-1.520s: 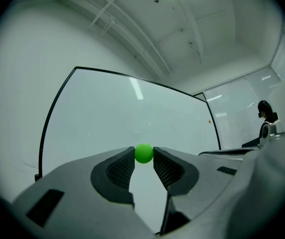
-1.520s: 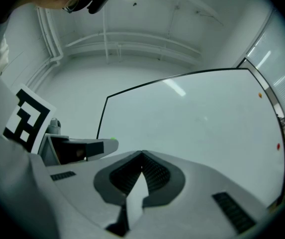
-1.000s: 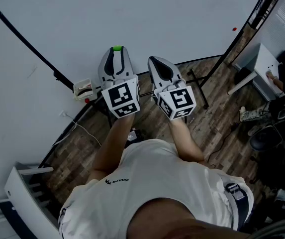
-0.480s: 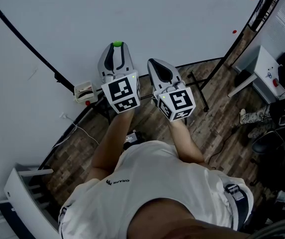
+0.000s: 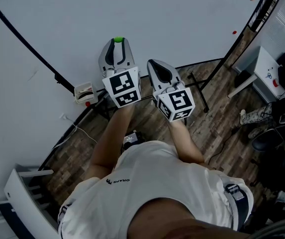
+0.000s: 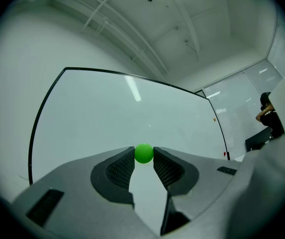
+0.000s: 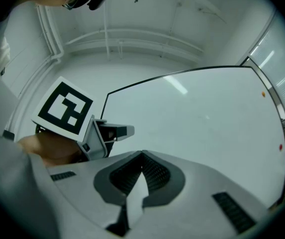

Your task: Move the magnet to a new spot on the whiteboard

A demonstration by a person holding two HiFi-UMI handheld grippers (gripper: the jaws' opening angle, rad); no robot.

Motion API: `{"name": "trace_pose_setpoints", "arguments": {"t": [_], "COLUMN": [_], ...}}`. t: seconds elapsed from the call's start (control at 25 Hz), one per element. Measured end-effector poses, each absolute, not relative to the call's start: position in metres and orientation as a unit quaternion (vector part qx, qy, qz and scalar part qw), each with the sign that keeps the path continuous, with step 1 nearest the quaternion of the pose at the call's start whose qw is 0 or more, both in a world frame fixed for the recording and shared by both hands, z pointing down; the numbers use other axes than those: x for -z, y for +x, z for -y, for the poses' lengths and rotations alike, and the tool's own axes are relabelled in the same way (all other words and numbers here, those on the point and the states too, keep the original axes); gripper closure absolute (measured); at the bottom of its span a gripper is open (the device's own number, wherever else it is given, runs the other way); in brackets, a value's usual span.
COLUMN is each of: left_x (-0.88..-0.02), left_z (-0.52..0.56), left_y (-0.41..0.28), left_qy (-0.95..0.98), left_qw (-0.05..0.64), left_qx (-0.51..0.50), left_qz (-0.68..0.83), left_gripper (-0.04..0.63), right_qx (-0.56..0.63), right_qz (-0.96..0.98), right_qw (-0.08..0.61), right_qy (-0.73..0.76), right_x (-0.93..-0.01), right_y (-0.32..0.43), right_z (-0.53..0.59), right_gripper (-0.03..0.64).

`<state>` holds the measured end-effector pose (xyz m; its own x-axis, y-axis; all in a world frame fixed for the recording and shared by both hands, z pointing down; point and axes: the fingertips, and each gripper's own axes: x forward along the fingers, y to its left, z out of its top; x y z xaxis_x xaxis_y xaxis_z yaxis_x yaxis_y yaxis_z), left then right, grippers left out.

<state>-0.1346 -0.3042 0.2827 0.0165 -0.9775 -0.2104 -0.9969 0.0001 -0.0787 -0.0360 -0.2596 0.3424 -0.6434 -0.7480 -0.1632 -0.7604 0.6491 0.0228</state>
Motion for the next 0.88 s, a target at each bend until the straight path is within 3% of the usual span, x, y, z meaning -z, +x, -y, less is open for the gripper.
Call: {"name": "trace_pose_setpoints", "arguments": {"t": [0.88], "left_x": [-0.269], "left_z": [0.339], "left_y": [-0.140], "left_qy": [-0.699], "left_qw": [0.114], "left_qx": [-0.043], "left_qz": [-0.705], "left_gripper": [0.476], "right_qx": [-0.047], "right_qz": [-0.904], "right_qw": [0.070], "right_qy": [-0.419], "right_x": [-0.342], "right_y": [-0.033], "right_z": [0.259], "right_gripper": [0.603]}}
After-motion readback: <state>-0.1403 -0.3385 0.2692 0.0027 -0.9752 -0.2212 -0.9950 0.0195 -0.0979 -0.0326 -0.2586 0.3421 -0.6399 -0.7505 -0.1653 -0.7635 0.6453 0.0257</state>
